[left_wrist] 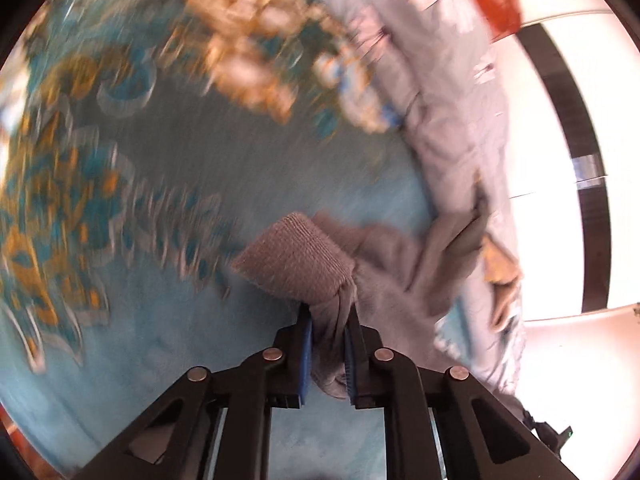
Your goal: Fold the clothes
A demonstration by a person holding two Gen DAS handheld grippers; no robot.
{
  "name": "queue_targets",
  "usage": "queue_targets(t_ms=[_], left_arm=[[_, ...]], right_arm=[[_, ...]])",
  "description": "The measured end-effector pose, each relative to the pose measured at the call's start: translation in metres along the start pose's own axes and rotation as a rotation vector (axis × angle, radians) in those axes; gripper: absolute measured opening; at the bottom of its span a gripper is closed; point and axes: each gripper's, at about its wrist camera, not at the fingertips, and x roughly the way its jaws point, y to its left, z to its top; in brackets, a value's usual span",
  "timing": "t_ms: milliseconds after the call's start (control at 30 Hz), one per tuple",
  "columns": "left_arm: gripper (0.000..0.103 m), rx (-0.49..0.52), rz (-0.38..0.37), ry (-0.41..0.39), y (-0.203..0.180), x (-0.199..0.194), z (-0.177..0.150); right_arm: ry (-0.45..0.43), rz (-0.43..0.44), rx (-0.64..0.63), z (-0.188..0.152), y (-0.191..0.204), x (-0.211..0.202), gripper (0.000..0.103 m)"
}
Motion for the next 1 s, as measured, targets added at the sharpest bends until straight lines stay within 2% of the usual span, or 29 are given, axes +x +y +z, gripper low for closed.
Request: queue_targets(t_ms=[100,200,300,333,400,500,633,733,833,900,1000], left_arm=[[0.013,0.05,-0.036,-0.066,-0.013,-0.025,0.022],[0.012,0.104,-0.033,-0.121,-0.01,-0.051,0.041],[0.012,0.104,0.016,-0.085,0.019,-0.049,0.041],[0.012,0.098,0.054,-0.056,0.034,-0.044,0.036],[0.012,0.074,0.1,-0.011,0.057,-0.036,0.023],[0.012,0.029,0.126,0.014,0.08,-0.03,0.012],[0.011,0.004,0.129,-0.003,0.089,-0.031,0.007],[0.011,0.053,0.145,-0.005,0.078,-0.029,0.01],[0.011,0.088,0.152,0.017,0.069,-0.021,0.01],[0.011,0.083,0.176,0.038,0.071,-0.016,0.004],[0.012,0.061,0.158,0.059,0.077,-0.013,-0.001]], right_arm=[[-0.051,0.027,-0.025,-0.006,0.005,-0.044,0.003],[-0.054,-0.007,-0.067,-0.037,-0.001,-0.072,0.003],[0.051,-0.093,-0.045,-0.085,-0.034,-0.064,0.003],[0.088,-0.125,-0.036,-0.102,-0.047,-0.062,0.003],[0.135,-0.165,0.007,-0.127,-0.068,-0.055,0.003],[0.182,-0.211,0.095,-0.154,-0.1,-0.05,0.003],[0.185,-0.246,0.126,-0.158,-0.114,-0.056,0.003],[0.177,-0.279,0.115,-0.155,-0.118,-0.057,0.003],[0.185,-0.33,0.109,-0.156,-0.125,-0.053,0.003],[0.205,-0.338,0.139,-0.158,-0.134,-0.047,0.003],[0.223,-0.337,0.128,-0.16,-0.134,-0.045,0.003]])
